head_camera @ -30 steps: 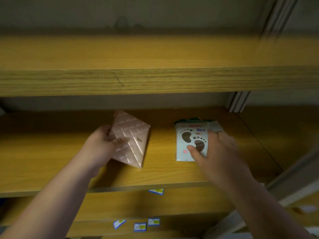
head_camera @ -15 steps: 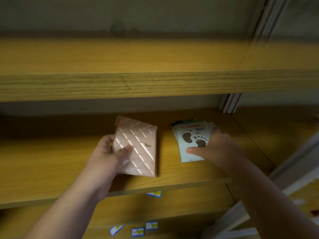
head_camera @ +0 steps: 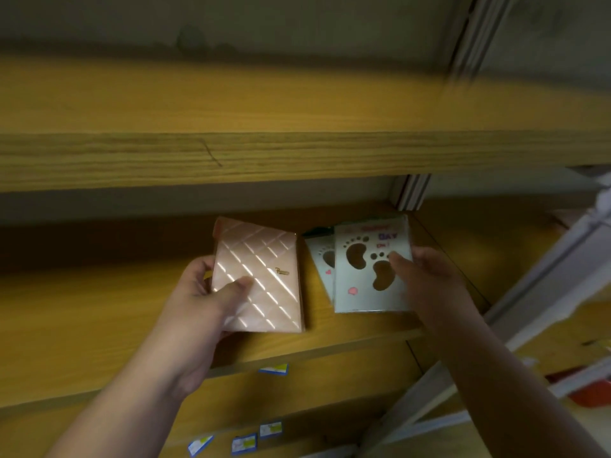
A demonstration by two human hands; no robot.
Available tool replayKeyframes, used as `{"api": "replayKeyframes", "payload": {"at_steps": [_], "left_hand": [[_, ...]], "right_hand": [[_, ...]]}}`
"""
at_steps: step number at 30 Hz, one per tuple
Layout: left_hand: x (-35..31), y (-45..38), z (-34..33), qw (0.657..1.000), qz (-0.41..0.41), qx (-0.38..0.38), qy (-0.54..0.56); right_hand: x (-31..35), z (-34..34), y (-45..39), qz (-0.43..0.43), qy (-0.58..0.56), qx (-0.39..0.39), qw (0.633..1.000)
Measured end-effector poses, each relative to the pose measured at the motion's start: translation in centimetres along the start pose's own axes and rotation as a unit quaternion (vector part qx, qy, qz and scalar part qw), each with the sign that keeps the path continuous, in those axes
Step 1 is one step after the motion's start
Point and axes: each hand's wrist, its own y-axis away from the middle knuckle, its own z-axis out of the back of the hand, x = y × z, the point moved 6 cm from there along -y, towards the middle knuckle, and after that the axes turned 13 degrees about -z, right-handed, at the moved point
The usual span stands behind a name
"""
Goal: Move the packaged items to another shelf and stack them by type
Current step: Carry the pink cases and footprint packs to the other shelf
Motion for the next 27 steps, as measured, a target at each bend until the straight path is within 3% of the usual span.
{"api": "replayKeyframes", "payload": {"at_steps": [3, 8, 16, 20, 27], "left_hand": [[-0.1, 0.3, -1.2, 1.000, -0.010, 0.000, 0.010], [0.2, 1.9, -3.1, 1.000, -0.012, -0.003, 0.014], [1.2, 6.5, -7.3, 0.999, 0.013, 0.013, -0.031], [0.7, 10.4, -10.2, 0.999, -0.008, -0.005, -0.039], [-0.3, 18.4, -16.8, 0.997, -0.052, -0.035, -0.039]], "right_hand": [[-0.8, 1.7, 1.1, -0.044, -0.108, 0.029, 0.993], [-1.2, 4.2, 2.4, -0.030, -0.192, 0.094, 0.976], [-2.2, 8.3, 3.8, 0.004, -0.169, 0.114, 0.979], [-3.4, 10.6, 4.7, -0.030, -0.110, 0.118, 0.986], [-4.6, 18.9, 7.9, -0.014, -0.174, 0.256, 0.951]]}}
